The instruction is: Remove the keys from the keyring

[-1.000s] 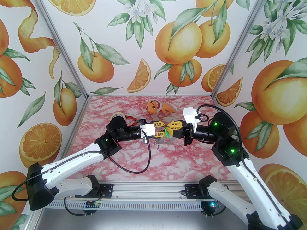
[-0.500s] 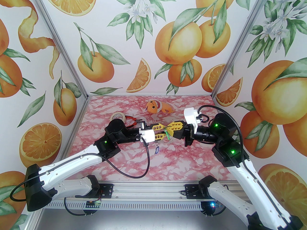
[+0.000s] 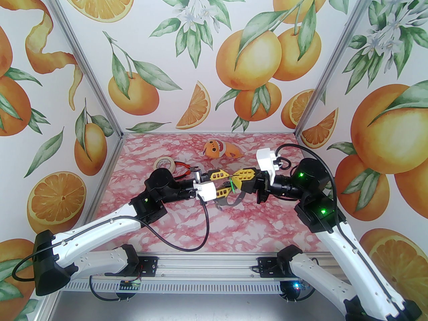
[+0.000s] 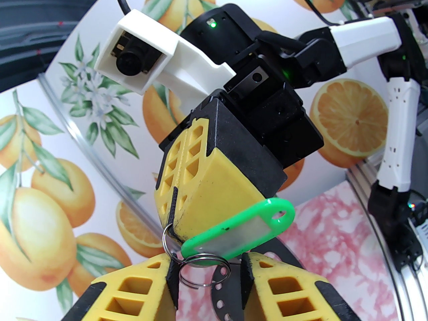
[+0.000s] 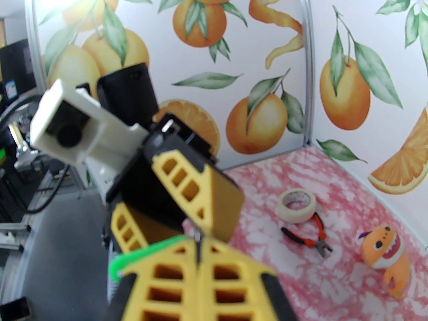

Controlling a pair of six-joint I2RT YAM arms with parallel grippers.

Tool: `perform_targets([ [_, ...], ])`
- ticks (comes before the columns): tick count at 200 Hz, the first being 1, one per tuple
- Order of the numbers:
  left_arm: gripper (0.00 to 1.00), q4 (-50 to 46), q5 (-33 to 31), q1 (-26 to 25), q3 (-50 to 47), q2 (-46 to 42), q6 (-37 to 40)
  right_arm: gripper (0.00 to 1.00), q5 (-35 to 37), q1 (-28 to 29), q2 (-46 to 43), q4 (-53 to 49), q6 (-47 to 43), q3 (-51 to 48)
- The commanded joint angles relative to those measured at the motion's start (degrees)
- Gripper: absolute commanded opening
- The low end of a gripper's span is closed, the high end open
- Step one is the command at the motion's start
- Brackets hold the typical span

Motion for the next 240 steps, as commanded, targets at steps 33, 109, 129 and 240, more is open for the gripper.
perform_targets([
  [33, 0.43, 0.7, -5.1, -0.2, -1.3, -0.7, -9.4, 0.00, -1.5, -0.4, -1.6, 8.9, 5.2, -1.7],
  [109, 0.44, 6.7, -5.5, -0.3, -3.2, -1.0, -14.9, 0.00, -3.2, -0.4, -0.8, 13.0, 8.8, -3.4],
  [129, 0.44, 7.5, -4.5, -0.3, -3.4, -1.1, -13.6, 0.00, -3.3, -0.4, -0.6, 13.0, 8.9, -3.5],
  [240, 0.36, -3.4, 2.5, 2.6, 1.6, -2.0, -7.2, 0.00, -4.3, -0.4, 0.1, 12.2, 7.9, -2.6],
])
